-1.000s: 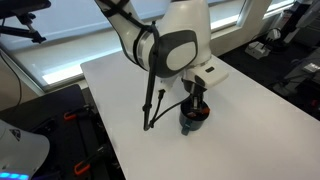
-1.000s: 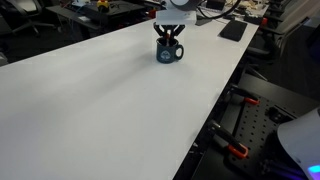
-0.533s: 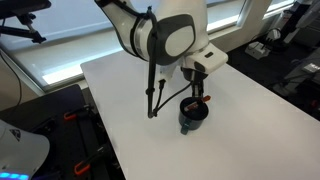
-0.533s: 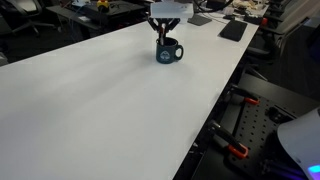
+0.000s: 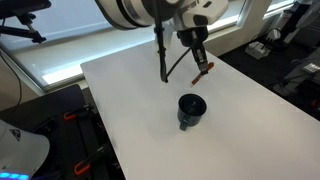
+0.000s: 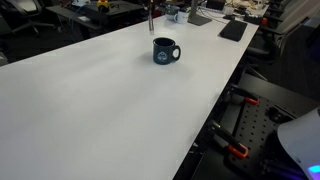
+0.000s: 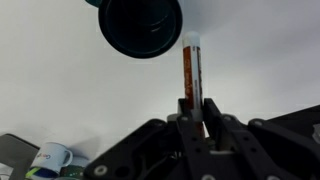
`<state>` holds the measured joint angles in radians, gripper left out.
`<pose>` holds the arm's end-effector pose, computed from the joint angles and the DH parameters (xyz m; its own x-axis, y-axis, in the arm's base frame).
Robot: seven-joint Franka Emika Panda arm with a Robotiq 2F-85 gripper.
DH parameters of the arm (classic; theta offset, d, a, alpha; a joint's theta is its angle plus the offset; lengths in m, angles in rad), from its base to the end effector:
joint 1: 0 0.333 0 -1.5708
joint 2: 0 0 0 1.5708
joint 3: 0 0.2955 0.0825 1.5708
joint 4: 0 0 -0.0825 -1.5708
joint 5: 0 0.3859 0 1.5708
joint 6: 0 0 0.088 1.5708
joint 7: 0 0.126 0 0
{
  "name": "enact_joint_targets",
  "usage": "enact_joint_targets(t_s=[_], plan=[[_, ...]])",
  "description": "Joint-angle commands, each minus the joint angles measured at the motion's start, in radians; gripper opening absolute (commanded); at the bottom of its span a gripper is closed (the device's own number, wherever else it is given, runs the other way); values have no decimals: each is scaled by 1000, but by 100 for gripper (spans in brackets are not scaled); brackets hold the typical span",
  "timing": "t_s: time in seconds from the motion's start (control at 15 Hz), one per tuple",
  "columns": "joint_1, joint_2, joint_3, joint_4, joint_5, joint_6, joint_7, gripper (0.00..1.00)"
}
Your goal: Move the marker to the table
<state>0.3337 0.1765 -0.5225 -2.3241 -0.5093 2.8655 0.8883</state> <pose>0.5479 -0.0814 0.2702 0.7455 -0.4860 0.4562 -0.5606 -0.8274 0.0347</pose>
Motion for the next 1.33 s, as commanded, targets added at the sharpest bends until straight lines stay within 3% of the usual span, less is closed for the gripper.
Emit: enact_joint_targets(t_s=[0.0, 0.07, 0.27, 0.4, 0.53, 0.8, 1.27], plan=[[18, -116, 61, -43, 72, -104, -95, 5], [-101, -136, 209, -47, 148, -153, -170, 5], [-178, -111, 356, -30, 428, -270, -378, 5], [-224, -74, 420, 9, 587, -363, -518, 5], [-256, -42, 446, 32, 633, -448, -572, 5], [-297, 43, 450, 72, 607, -529, -586, 5], [-323, 198, 437, 21, 500, -328, -708, 5]])
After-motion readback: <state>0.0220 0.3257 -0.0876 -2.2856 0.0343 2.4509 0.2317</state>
